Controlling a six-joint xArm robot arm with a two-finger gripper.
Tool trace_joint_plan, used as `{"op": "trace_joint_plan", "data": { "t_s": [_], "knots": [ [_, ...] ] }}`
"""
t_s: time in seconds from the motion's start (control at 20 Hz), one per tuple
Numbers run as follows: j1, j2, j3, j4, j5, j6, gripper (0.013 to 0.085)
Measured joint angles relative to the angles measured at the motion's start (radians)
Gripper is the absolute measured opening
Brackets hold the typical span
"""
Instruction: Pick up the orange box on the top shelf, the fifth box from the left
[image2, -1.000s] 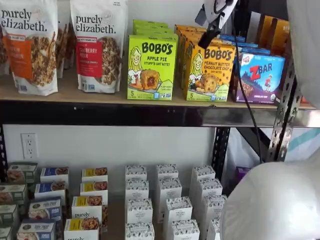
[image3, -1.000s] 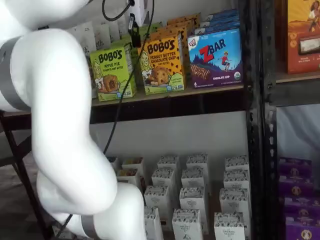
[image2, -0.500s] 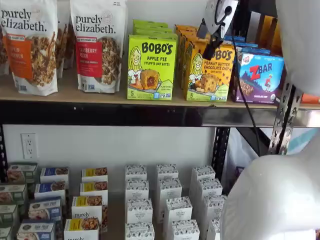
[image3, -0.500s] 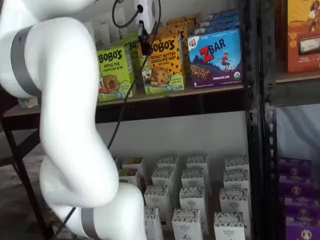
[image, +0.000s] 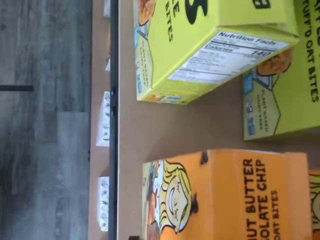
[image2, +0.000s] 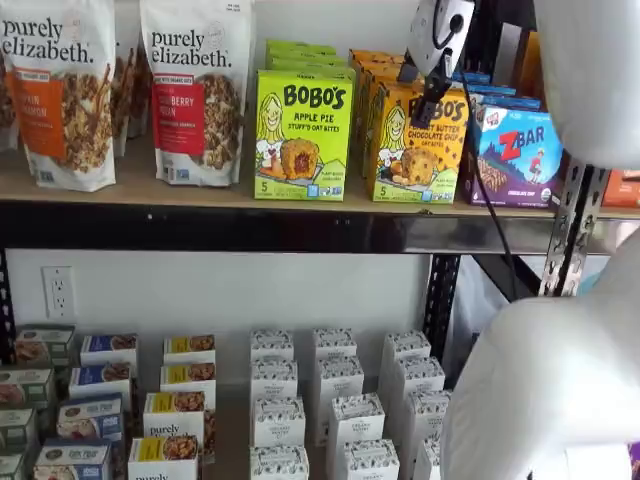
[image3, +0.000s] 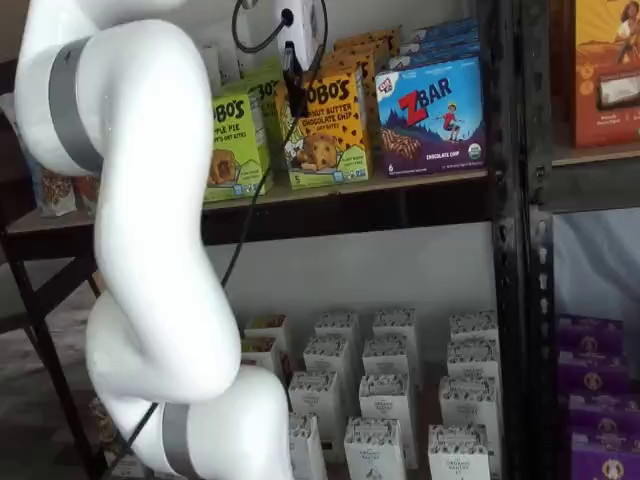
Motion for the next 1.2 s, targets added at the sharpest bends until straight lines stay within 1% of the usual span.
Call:
{"op": "trace_joint_plan", "data": {
  "t_s": [0.1, 0.4, 0.5, 0.65, 1.2],
  "knots": [
    [0.006, 0.016, -0.019, -0.014, 0.024, 0.005, 0.0850],
    [0.030, 0.042, -0.041, -0.040, 0.051, 0.026, 0.0850],
    [0.044, 0.055, -0.053, -0.062, 0.072, 0.037, 0.0850],
    [0.057, 0.063, -0.056, -0.084, 0.083, 0.047, 0.0850],
    [0.063, 0.073, -0.058, -0.085, 0.088, 0.053, 0.0850]
  ]
}}
